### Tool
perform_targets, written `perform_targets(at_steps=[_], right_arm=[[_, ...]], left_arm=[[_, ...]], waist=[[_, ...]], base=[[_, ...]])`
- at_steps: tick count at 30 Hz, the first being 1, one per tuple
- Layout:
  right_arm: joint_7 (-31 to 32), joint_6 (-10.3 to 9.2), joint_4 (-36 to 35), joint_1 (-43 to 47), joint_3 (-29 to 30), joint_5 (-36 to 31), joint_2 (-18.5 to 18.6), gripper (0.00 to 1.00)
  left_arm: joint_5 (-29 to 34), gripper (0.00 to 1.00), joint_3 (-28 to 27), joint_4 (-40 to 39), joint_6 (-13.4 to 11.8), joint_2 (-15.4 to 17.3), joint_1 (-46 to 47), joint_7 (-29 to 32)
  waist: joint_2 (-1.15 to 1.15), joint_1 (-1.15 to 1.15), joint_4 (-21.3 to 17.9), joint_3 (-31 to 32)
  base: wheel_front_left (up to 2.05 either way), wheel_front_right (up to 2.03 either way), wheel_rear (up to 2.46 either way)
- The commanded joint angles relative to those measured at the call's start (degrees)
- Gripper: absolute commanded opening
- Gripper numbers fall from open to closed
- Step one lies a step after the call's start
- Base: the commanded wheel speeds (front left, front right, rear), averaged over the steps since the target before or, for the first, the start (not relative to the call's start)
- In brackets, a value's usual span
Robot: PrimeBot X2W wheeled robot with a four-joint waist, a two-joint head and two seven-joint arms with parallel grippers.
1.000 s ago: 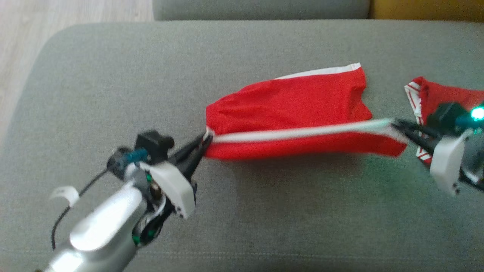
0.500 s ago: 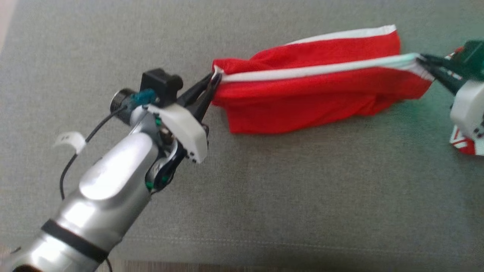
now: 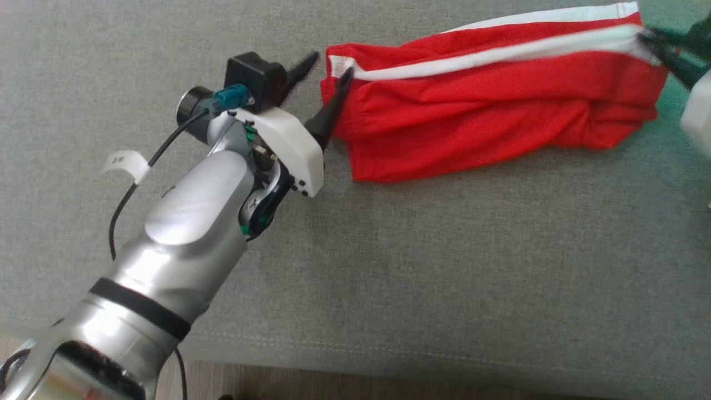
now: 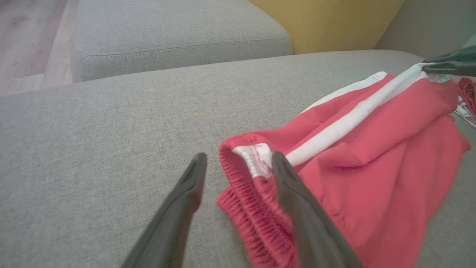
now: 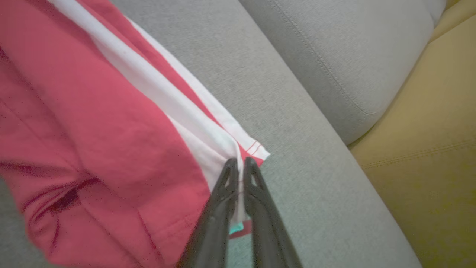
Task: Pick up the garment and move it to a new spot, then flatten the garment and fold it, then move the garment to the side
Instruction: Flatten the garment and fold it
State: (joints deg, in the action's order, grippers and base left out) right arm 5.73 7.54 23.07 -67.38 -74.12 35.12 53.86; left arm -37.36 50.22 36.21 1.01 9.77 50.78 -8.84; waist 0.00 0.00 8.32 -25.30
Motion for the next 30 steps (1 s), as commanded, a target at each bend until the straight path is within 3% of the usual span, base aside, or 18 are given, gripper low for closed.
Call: perform_targets(at_steps=[1,10,16,22,30], right_arm=[[-0.99,-0.05,0.94,-0.96,0.77,-0.01,0.86,1.00],[-9.55,-0.05,15.51,-5.12,1.55,3.65,-3.72,1.00],[-18.49,-0.05,24.35,-0.18,8.82,11.11,-8.75,1.00],[-20.63,-0.05,24.94,5.27,15.78,13.44,-12.64,1.00],[-20.71,-0.05,15.63,19.68,37.01,7.30,-17.69,1.00]], left_arm=[[0.31,1.00,-2.11,-0.38,-0.12,0.73,2.88,-0.99],[-0.37,1.00,-5.60,4.47,-2.37,-2.08,5.19,-5.19],[0.59,1.00,-12.03,1.63,-4.33,-2.15,3.15,-6.12],[4.81,1.00,-19.80,-6.76,-5.90,-1.52,-3.36,-6.14],[11.86,1.00,-30.58,-18.96,-5.69,-2.76,-17.33,-6.15]], waist=[[0.00,0.00,0.18,-0.25],[0.00,0.00,0.23,-1.18],[0.00,0.00,-0.82,1.60],[0.00,0.00,-2.35,5.45],[0.00,0.00,-4.76,11.25]], base=[[0.00,0.00,0.00],[0.00,0.00,0.00],[0.00,0.00,0.00],[0.00,0.00,0.00],[0.00,0.00,0.00]])
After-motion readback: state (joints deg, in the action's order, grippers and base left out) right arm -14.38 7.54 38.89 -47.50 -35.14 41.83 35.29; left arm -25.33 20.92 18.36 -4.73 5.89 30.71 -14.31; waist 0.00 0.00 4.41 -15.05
